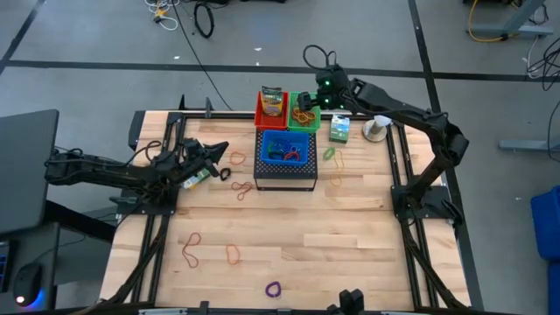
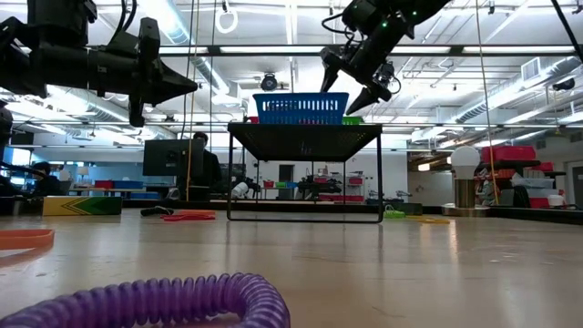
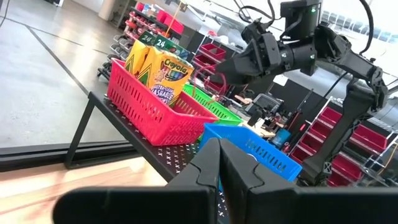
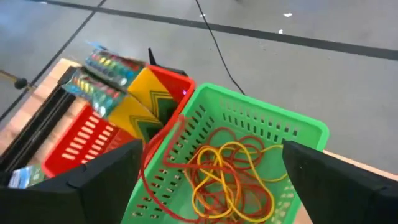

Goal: Pick & Place Office Desk Supplies
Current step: Put the red rubber band into the green bin on the shelf

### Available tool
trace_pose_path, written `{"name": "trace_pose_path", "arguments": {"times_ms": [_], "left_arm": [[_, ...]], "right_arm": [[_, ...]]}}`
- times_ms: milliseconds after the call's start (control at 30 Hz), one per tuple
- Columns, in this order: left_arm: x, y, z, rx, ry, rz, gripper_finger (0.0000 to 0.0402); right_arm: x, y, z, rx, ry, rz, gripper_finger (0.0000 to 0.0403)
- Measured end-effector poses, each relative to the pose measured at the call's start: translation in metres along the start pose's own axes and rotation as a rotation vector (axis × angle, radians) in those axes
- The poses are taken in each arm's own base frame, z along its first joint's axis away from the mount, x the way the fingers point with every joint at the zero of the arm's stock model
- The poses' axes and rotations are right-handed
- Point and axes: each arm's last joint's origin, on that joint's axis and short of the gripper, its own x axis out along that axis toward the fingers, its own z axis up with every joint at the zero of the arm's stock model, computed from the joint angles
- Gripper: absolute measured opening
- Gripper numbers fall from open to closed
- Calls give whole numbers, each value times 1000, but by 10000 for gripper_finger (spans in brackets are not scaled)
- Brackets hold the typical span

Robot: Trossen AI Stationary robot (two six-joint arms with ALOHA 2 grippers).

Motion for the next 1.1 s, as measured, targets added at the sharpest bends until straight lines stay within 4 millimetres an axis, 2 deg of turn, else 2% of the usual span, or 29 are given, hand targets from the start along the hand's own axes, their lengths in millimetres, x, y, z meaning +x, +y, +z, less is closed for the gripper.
{"name": "trace_pose_path", "arguments": {"times_ms": [200, 367, 433, 600, 800, 967, 1100], "left_arm": [[0, 0, 0, 0, 2, 1, 9], [0, 0, -1, -5, 8, 4, 9], [0, 1, -1, -5, 11, 5, 9], [0, 1, -1, -4, 12, 6, 9], [0, 1, -3, 3, 25, 12, 9], [0, 2, -5, -15, 53, 20, 7], [5, -5, -2, 14, 115, -33, 5]], "right_arm": [[-15, -4, 6, 131, 24, 76, 398], [-29, -14, 11, 167, 43, 93, 399], [-27, -21, 9, 172, 75, 41, 399], [-8, -40, -1, 161, 200, -93, 399], [-9, -39, 1, 43, 182, -76, 394], [-42, -27, 2, -137, 130, -5, 344], [-67, -15, -18, -253, 60, 47, 266]]}}
